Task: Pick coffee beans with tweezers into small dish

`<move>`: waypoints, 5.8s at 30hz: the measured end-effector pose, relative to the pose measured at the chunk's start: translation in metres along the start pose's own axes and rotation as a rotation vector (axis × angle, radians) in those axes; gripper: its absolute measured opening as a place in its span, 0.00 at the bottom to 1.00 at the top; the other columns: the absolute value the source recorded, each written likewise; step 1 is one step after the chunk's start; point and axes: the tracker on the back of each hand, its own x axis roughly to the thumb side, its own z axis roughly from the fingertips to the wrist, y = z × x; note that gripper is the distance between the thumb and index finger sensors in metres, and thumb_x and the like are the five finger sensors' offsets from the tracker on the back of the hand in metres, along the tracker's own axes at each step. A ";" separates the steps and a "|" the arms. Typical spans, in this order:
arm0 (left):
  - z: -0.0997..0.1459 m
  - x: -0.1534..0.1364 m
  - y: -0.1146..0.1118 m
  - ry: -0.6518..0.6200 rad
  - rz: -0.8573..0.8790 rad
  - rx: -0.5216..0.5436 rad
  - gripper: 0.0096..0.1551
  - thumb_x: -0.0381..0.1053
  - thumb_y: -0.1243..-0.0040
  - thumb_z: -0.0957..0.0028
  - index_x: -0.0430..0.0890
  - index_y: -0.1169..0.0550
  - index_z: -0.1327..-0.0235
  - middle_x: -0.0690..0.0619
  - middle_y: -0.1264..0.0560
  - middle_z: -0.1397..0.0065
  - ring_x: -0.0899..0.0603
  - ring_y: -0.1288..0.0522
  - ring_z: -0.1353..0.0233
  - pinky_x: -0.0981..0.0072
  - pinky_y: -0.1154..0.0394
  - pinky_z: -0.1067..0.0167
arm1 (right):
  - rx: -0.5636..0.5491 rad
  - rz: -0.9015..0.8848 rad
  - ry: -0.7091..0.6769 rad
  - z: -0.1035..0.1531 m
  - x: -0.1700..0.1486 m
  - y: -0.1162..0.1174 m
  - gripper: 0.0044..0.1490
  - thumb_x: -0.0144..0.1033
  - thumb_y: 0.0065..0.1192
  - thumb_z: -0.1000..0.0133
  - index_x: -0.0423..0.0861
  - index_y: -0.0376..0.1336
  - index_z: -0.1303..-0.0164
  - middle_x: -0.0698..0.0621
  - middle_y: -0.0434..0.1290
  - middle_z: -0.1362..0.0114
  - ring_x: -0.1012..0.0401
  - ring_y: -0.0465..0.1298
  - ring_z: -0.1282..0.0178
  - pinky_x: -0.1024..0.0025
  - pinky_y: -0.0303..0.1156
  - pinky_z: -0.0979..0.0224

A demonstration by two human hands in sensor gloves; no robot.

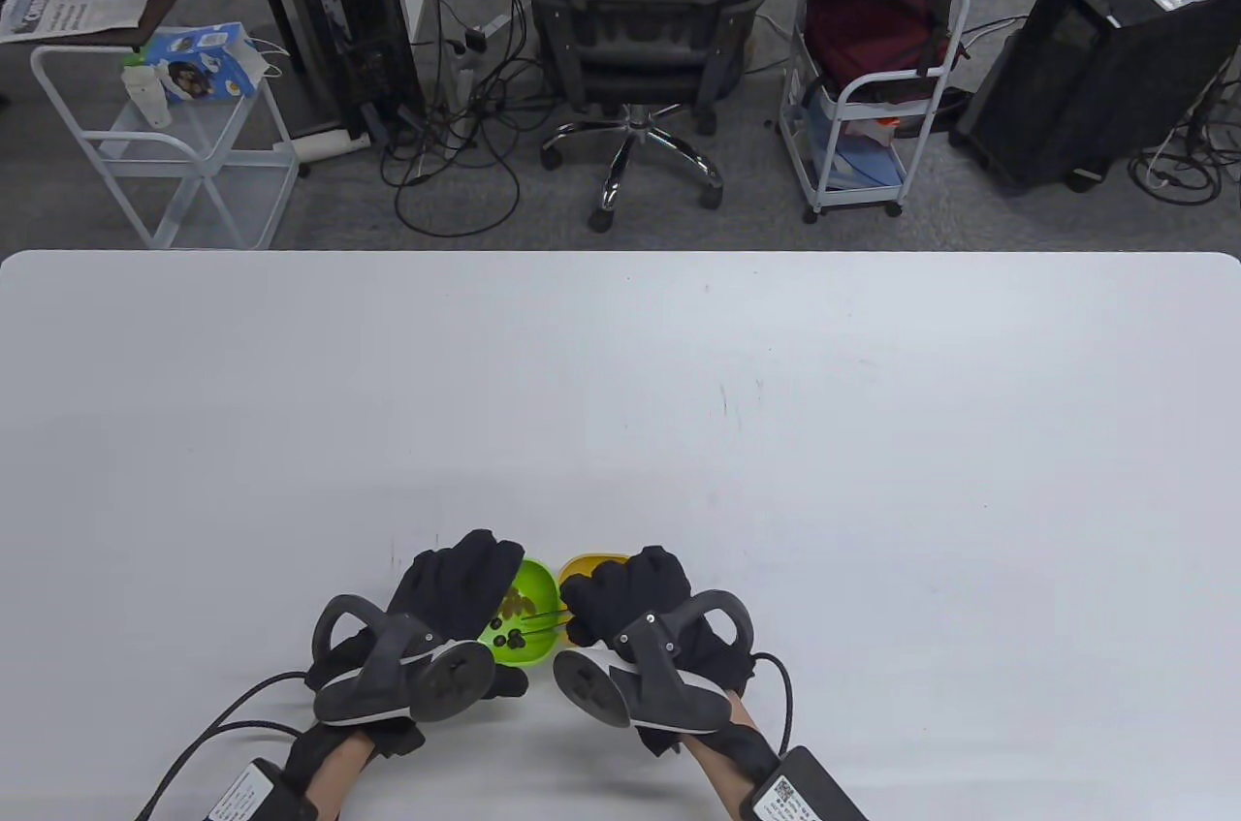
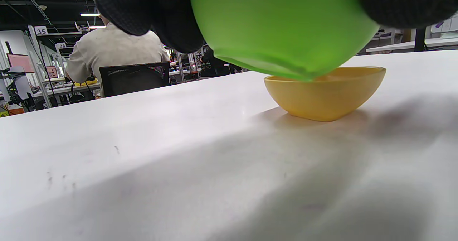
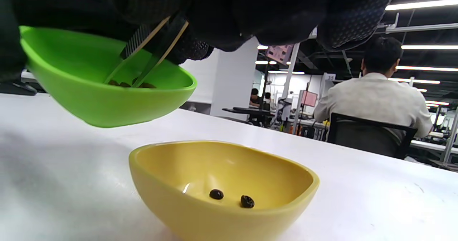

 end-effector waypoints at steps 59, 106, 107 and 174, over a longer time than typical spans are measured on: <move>0.000 0.002 -0.001 -0.006 -0.013 0.002 0.70 0.76 0.44 0.64 0.35 0.40 0.14 0.29 0.36 0.14 0.31 0.24 0.23 0.34 0.28 0.26 | -0.025 0.064 -0.010 -0.003 0.004 -0.002 0.27 0.45 0.52 0.51 0.49 0.66 0.43 0.56 0.75 0.51 0.59 0.78 0.58 0.42 0.70 0.24; 0.001 0.001 0.000 -0.001 -0.026 0.011 0.70 0.76 0.44 0.63 0.35 0.40 0.14 0.29 0.36 0.14 0.31 0.24 0.23 0.34 0.28 0.26 | -0.108 -0.181 0.205 0.013 -0.058 -0.016 0.28 0.46 0.54 0.51 0.49 0.67 0.42 0.56 0.76 0.51 0.59 0.78 0.58 0.43 0.70 0.25; 0.001 0.001 0.000 0.000 -0.026 0.011 0.70 0.76 0.44 0.63 0.35 0.40 0.14 0.29 0.36 0.14 0.31 0.23 0.23 0.34 0.28 0.26 | -0.107 -0.176 0.196 0.013 -0.056 -0.016 0.28 0.46 0.54 0.51 0.49 0.67 0.42 0.56 0.76 0.51 0.59 0.78 0.58 0.43 0.70 0.25; 0.001 0.005 0.001 -0.010 -0.038 0.013 0.70 0.76 0.44 0.64 0.35 0.40 0.14 0.29 0.36 0.14 0.31 0.24 0.23 0.34 0.28 0.26 | -0.006 0.013 0.011 -0.004 -0.004 -0.001 0.26 0.44 0.52 0.51 0.50 0.66 0.45 0.55 0.75 0.51 0.58 0.78 0.58 0.42 0.70 0.24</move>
